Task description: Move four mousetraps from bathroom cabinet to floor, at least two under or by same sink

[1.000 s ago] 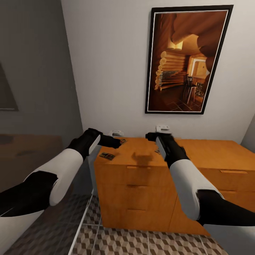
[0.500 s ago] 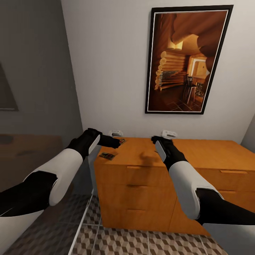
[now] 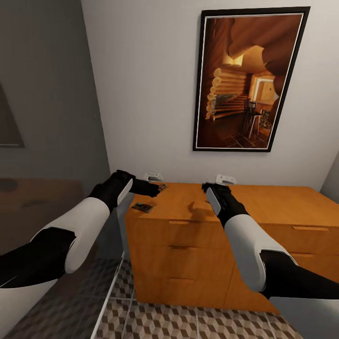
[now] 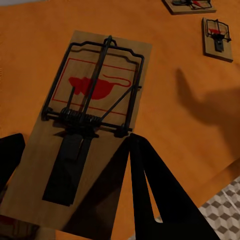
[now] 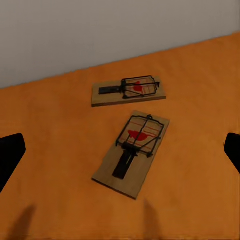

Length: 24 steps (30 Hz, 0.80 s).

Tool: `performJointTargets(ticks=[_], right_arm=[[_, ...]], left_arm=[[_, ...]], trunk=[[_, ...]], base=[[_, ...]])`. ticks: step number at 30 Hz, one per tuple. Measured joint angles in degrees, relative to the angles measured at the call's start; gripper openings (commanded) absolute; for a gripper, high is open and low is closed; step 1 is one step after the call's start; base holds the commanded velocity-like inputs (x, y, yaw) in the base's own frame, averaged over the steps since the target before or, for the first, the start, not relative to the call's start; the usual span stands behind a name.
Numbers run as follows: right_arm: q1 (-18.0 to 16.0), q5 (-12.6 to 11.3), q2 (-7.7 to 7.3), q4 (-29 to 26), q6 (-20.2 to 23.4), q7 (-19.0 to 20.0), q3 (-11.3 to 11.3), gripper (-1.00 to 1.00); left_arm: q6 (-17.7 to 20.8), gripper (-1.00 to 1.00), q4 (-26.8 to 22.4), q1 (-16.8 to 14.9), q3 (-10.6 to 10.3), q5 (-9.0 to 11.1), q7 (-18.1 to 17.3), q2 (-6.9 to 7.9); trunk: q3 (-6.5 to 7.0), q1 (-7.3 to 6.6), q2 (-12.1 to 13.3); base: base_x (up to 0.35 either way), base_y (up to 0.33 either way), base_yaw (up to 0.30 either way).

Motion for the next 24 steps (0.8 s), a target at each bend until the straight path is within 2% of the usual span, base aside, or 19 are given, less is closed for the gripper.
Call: performJointTargets(ticks=[8,12,24], right_arm=[[0.0,0.0,0.00,0.3,7.6,-0.4,0.0,1.00],[0.0,0.0,0.00,0.4,9.9,-0.5,0.0,1.00],[0.0,0.0,-0.01,0.4,11.3,-0.6,0.0,1.00]], left_arm=[[0.0,-1.00,0.4,0.0,0.0,0.0,0.8,-0.03],[0.0,-1.00,0.6,0.0,0.0,0.0,1.6,-0.07],[0.0,-1.00,0.5,0.0,0.1,0.1,2.4,-0.09]], trunk=[[0.00,0.00,0.0],[0.00,0.00,0.0],[0.00,0.00,0.0]], base=[[0.000,0.000,0.000],[0.000,0.000,0.000],[0.000,0.000,0.000]])
